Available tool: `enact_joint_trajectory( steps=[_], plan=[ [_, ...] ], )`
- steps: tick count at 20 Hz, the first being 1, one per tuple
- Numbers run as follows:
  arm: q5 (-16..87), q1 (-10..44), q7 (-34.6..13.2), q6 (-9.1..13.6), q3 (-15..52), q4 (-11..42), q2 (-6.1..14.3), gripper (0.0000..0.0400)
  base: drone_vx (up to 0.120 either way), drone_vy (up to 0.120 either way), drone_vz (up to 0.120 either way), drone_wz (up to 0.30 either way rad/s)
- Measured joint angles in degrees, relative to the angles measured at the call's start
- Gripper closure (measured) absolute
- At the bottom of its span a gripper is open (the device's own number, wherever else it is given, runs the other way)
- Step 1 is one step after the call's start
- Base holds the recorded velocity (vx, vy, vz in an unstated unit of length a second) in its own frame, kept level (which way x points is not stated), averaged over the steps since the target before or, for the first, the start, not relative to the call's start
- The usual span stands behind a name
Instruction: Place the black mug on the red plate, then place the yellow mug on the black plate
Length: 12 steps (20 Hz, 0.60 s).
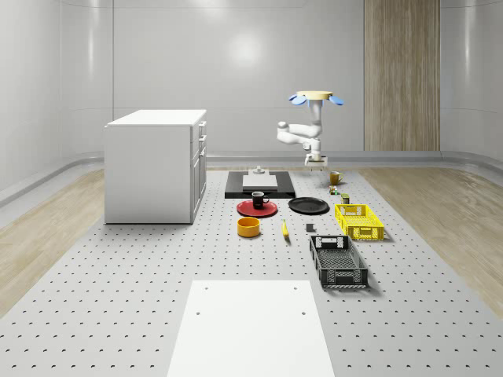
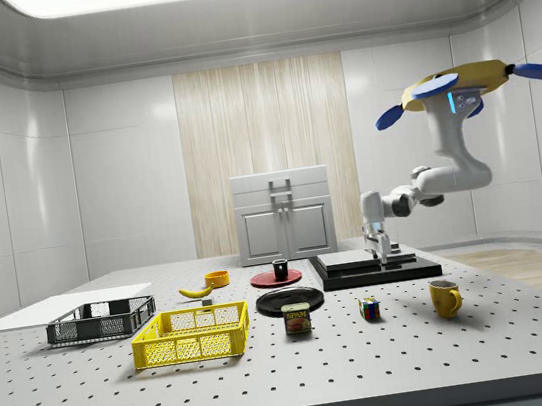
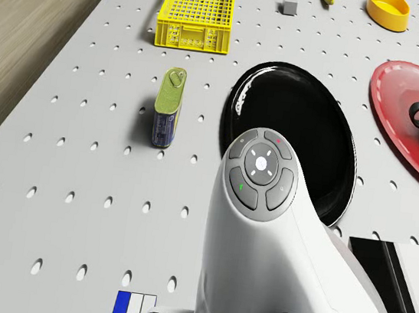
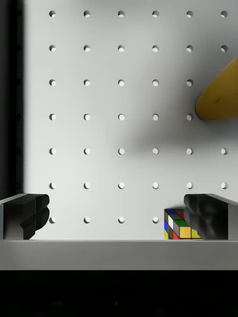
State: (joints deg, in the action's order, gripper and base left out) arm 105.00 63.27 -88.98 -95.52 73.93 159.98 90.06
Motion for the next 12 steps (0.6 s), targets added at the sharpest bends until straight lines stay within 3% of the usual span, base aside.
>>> enact_joint_trajectory(
  steps=[12],
  plan=[
    [-0.01,0.01,-0.01,-0.03,0.00,0.00,0.03,0.0000,-0.113,0.120,0.000,0.000]
  ],
)
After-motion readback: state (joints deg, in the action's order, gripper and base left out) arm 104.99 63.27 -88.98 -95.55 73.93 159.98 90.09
